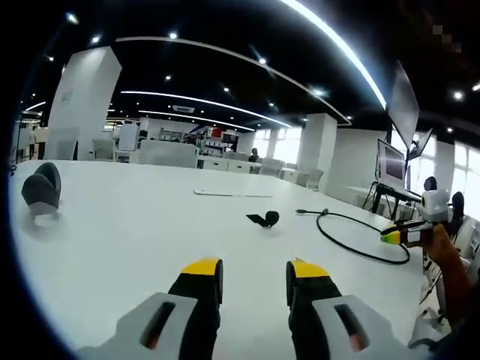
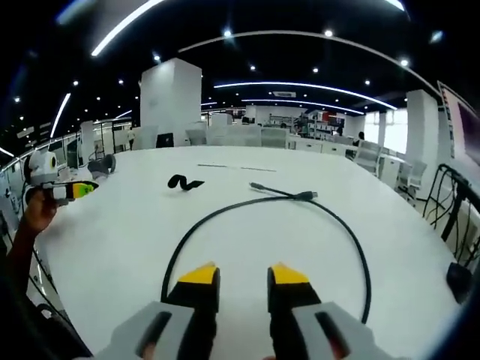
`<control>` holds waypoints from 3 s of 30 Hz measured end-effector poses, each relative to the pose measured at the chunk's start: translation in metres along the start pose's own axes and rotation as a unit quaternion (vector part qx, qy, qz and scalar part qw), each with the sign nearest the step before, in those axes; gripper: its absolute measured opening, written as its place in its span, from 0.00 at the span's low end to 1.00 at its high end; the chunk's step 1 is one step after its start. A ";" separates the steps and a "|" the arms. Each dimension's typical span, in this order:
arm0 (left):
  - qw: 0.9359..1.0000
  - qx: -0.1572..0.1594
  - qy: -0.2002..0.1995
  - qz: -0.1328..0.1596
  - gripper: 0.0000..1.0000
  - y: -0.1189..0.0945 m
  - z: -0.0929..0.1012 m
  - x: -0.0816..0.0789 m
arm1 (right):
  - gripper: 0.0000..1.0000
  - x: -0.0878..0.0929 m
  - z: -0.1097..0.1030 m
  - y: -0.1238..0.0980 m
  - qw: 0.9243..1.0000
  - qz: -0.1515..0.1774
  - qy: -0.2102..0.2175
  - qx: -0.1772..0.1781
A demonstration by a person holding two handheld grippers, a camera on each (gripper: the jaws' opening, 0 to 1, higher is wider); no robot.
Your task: Find the charging cable on the desk, coil it up and secure with Velcro.
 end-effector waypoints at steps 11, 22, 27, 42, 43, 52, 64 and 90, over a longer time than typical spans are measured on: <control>1.000 -0.004 0.018 -0.001 0.34 -0.001 -0.002 0.000 | 0.28 -0.002 0.002 0.000 1.000 -0.003 -0.005 0.000; 0.999 -0.019 0.033 -0.001 0.34 -0.002 -0.008 0.000 | 0.29 -0.003 0.002 0.002 1.000 -0.007 -0.008 0.002; 0.999 -0.021 0.030 -0.005 0.33 -0.001 -0.009 0.002 | 0.29 -0.003 0.003 0.003 1.000 -0.011 -0.009 0.002; 0.999 -0.029 0.027 -0.007 0.33 -0.001 -0.011 0.003 | 0.29 -0.002 0.003 0.004 1.000 -0.014 -0.011 0.004; 0.999 -0.029 0.027 -0.008 0.33 -0.001 -0.011 0.003 | 0.29 -0.001 0.003 0.004 1.000 -0.014 -0.010 0.003; 0.999 -0.030 0.024 -0.008 0.33 -0.001 -0.011 0.004 | 0.29 0.000 0.003 0.005 1.000 -0.015 -0.009 0.002; 1.000 -0.013 0.008 -0.011 0.33 0.005 -0.006 0.005 | 0.30 -0.002 0.009 0.010 1.000 -0.022 -0.017 0.005; 0.998 0.062 0.013 -0.020 0.33 0.047 0.044 -0.011 | 0.30 -0.010 0.039 0.016 0.999 -0.022 -0.028 -0.001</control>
Point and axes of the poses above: the point that each gripper's makers call its tool centre point, and the gripper's own axes: y roughly forward along the fingers, z roughly to its right, x roughly out of its underside, the point moved 5 cm from there along -y, roughly backward along the fingers, and after that the axes turned 7 degrees about -x, right-handed, at the moved point
